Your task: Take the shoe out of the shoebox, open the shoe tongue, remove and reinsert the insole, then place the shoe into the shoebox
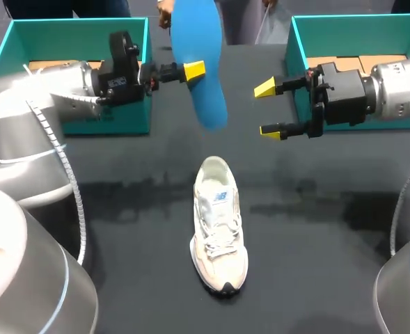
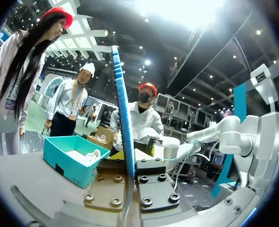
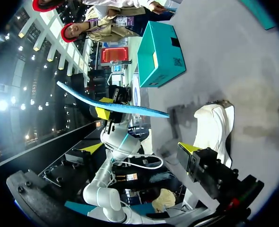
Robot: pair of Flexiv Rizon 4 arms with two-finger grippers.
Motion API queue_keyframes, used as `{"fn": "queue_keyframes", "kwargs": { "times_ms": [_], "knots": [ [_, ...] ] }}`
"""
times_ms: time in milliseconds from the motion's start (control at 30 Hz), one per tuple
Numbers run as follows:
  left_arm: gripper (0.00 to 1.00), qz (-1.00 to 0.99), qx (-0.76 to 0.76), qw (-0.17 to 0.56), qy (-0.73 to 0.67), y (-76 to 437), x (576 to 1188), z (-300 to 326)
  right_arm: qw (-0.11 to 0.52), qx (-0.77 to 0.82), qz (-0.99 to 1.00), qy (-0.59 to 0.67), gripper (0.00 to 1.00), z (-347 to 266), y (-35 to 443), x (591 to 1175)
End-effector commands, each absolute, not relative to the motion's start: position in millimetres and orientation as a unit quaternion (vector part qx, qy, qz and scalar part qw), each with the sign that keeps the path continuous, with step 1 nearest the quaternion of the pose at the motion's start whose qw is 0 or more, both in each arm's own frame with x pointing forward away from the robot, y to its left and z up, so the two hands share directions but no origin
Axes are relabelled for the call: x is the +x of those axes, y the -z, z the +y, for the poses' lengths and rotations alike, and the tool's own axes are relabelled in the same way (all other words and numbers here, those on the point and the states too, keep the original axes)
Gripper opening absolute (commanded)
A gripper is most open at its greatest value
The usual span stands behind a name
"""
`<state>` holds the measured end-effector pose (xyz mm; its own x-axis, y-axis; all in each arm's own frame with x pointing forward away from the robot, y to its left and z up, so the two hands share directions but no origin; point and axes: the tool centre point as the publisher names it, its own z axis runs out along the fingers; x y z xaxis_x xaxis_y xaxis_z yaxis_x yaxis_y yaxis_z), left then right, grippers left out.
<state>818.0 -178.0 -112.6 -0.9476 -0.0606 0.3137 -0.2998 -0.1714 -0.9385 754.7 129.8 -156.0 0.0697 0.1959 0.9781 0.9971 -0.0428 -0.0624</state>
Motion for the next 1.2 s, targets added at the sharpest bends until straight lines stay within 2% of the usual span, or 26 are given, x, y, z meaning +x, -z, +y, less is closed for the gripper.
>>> {"fn": "queue_keyframes", "kwargs": {
  "times_ms": [33,367,900,1100,1200],
  "knots": [
    [0.0,-0.646,0.119,0.033,-0.753,111.7,818.1,-182.1,0.454,-0.573,-0.521,0.44,1.0,131.4,155.9,754.7],
    [0.0,-0.646,0.119,0.033,-0.753,111.7,818.1,-182.1,0.454,-0.573,-0.521,0.44,1.0,131.4,155.9,754.7],
    [0.0,-0.655,-0.129,-0.105,-0.737,112.0,827.5,-172.7,0.454,-0.573,-0.521,0.44,1.0,131.4,155.9,754.7],
    [0.0,-0.65,-0.223,-0.148,-0.711,121.0,821.3,-171.7,0.454,-0.573,-0.521,0.44,1.0,131.4,155.9,754.7],
    [0.0,-0.65,-0.223,-0.148,-0.711,121.0,821.3,-171.7,0.454,-0.573,-0.521,0.44,1.0,131.4,155.9,754.7]
  ]
}}
